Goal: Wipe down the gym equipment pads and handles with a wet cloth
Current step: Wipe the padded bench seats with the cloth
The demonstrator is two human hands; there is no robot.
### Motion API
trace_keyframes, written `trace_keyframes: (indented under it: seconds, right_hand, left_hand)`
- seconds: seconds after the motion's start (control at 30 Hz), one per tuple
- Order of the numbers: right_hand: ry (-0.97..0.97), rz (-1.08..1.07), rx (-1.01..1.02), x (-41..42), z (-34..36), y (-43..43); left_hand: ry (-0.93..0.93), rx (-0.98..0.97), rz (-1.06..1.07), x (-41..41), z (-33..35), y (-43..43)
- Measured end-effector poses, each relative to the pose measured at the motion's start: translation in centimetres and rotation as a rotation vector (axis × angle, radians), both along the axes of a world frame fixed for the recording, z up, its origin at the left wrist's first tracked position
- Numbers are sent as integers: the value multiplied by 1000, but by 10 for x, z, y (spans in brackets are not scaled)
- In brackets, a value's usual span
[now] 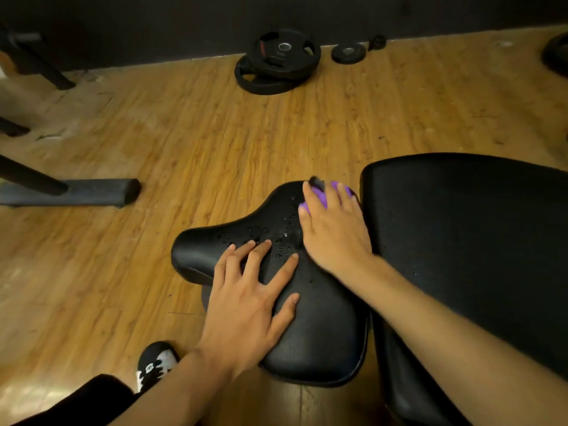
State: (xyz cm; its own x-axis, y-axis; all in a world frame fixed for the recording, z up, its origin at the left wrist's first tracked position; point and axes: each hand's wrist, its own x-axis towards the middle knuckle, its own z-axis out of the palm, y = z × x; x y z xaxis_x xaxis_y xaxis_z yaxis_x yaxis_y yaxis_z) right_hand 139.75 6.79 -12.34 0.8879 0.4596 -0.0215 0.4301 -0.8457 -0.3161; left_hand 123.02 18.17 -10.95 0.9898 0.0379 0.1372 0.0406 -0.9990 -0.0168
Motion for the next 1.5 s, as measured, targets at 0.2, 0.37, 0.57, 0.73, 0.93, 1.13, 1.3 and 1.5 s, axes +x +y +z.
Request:
trace_keyframes:
  seconds: [0.2,0.37,0.57,0.73,0.93,1.13,1.3,1.5]
  right_hand:
    - [100,-1,51,37,5,17]
    - [14,167,-26,-41,12,-39]
    - [116,135,38,51,4,13]
    - [50,46,-31,38,-4,15]
    - [25,181,-68,-30,4,-38]
    - [172,44,59,82,6,32]
    - [58,65,-14,-3,5,-16]
    - [-11,41,6,3,-1,-7]
  left_hand:
    - [59,-12,11,-6,2,-4]
    - [15,-89,39,-8,-2,-12]
    - [-44,-120,46,-7,-5,-16]
    - [-22,-130,63,-12,-8,-16]
    - [-47,-204,65,-11,-10,-16]
    - [-81,-202,75,-7,-9,-17]
    - [-59,-212,75,-11,-10,-18]
    - [-65,-198,72,-7,-11,-16]
